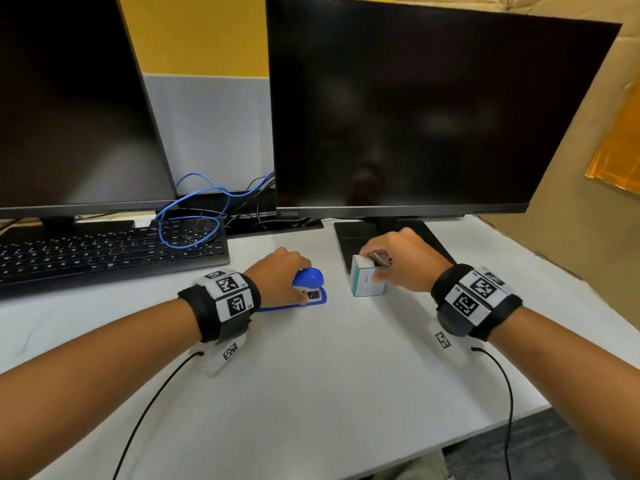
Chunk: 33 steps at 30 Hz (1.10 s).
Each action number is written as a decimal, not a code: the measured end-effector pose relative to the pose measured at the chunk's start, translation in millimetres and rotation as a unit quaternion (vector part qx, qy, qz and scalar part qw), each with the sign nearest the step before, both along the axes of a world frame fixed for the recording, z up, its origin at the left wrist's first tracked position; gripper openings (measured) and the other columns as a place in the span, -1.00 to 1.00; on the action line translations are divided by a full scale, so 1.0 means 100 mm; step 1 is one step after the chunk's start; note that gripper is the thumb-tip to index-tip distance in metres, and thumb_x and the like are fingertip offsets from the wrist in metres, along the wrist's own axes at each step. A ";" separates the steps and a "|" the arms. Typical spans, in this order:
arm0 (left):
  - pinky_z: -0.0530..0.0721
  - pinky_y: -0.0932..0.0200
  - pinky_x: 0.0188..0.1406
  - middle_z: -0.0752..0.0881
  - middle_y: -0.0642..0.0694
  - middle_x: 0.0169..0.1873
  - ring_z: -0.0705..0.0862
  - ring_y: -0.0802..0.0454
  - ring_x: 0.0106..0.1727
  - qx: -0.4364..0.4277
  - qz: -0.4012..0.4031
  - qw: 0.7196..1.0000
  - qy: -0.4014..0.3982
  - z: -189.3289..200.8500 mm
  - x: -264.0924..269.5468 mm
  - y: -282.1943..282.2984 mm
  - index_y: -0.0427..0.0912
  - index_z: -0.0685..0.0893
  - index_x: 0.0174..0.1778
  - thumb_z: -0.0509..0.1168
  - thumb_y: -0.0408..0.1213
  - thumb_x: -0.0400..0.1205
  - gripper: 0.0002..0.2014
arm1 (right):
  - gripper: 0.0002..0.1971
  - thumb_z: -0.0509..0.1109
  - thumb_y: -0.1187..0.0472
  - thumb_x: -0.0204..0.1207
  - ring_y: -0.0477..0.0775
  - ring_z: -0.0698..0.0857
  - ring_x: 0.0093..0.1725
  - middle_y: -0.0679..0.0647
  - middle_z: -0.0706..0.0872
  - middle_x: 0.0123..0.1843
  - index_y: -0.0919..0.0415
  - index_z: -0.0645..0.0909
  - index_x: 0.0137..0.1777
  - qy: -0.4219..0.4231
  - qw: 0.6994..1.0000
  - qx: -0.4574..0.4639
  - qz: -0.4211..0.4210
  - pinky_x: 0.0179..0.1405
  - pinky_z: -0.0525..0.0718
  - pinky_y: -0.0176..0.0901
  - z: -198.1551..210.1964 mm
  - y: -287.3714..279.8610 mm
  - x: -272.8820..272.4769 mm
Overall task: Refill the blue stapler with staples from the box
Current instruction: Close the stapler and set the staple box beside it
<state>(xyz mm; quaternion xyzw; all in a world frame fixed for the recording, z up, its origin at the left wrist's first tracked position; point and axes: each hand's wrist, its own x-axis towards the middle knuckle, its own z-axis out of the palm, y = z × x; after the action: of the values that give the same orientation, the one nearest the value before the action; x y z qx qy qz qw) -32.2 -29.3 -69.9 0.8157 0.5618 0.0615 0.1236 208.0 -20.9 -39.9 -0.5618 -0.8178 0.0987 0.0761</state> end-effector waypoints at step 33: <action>0.61 0.08 0.05 0.75 -0.13 0.03 0.61 -0.06 0.03 -0.003 0.069 0.997 0.031 0.03 -0.71 0.02 -0.15 0.69 0.17 0.48 -0.08 0.49 -0.62 | -0.54 0.53 0.19 0.51 0.22 0.67 0.35 0.16 0.64 0.43 0.01 0.61 0.41 0.007 0.999 -0.004 0.037 0.21 0.70 -0.05 -0.02 0.20 -0.89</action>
<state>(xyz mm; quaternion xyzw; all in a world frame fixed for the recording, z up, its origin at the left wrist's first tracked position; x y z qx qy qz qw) -102.7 -27.1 -66.5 0.7759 0.6208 0.0429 0.1036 119.0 -0.5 -42.2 -0.5306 -0.8371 0.1091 0.0758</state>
